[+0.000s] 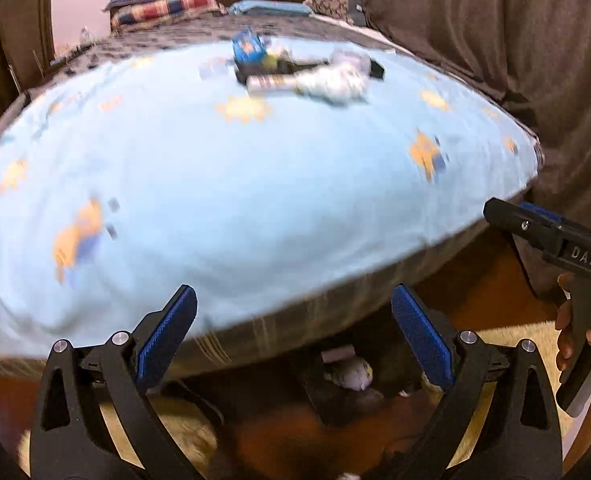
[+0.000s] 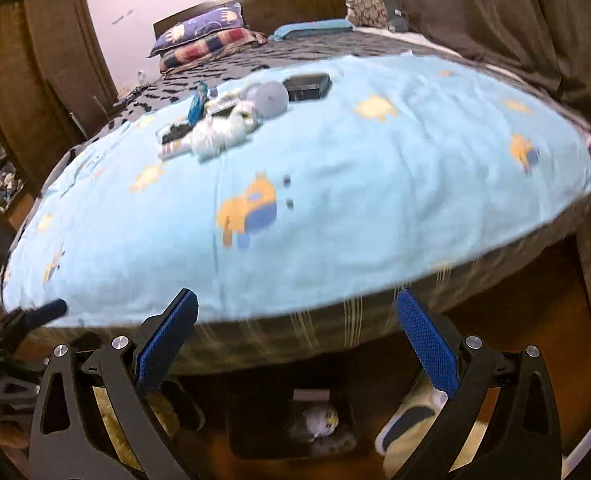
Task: Collect trash
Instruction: 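Raise both empty tools back over the bed, then grasp the white yarn with the right tool while the left tool grasps the white lotion tube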
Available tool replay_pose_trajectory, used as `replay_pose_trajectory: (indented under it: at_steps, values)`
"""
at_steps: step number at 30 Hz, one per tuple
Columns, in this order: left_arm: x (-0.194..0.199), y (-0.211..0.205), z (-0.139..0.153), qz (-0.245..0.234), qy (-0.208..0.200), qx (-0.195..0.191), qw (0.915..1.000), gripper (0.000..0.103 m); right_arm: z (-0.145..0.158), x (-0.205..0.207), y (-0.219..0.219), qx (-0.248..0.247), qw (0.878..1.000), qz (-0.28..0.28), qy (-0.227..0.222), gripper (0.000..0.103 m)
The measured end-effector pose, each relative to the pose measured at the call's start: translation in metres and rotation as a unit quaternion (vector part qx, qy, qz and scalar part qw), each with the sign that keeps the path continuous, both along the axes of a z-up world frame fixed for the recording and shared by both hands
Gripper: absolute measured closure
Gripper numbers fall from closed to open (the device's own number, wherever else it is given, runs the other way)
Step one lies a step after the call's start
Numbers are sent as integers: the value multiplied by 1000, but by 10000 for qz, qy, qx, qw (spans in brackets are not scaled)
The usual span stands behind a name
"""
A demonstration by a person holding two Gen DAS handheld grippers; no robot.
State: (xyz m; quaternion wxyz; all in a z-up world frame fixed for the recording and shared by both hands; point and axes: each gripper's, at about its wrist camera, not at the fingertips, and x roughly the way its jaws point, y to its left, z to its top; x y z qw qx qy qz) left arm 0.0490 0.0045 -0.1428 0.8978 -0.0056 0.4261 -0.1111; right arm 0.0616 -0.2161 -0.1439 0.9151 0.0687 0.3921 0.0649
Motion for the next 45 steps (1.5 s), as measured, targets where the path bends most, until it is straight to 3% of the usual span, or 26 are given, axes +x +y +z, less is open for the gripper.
replay_pose_trajectory:
  at_steps: [8, 17, 22, 33, 40, 45]
  values:
    - [45, 15, 26, 179, -308, 149, 9993, 10, 12, 54, 18, -50, 9997, 141, -173, 3]
    - [98, 32, 25, 341, -250, 248, 9988, 10, 15, 117, 49, 135, 9991, 356, -191, 5]
    - [116, 33, 20, 263, -194, 271, 9991, 10, 6, 150, 69, 244, 9976, 643, -23, 24]
    - [140, 28, 16, 156, -119, 205, 9996, 11, -5, 184, 89, 312, 9944, 1001, 127, 52]
    - [149, 23, 12, 62, -23, 52, 10000, 11, -4, 179, 94, 235, 9927, 1181, 60, 60]
    - [161, 17, 5, 27, 75, 36, 10000, 19, 17, 163, 77, 202, 9938, 1069, -234, 60]
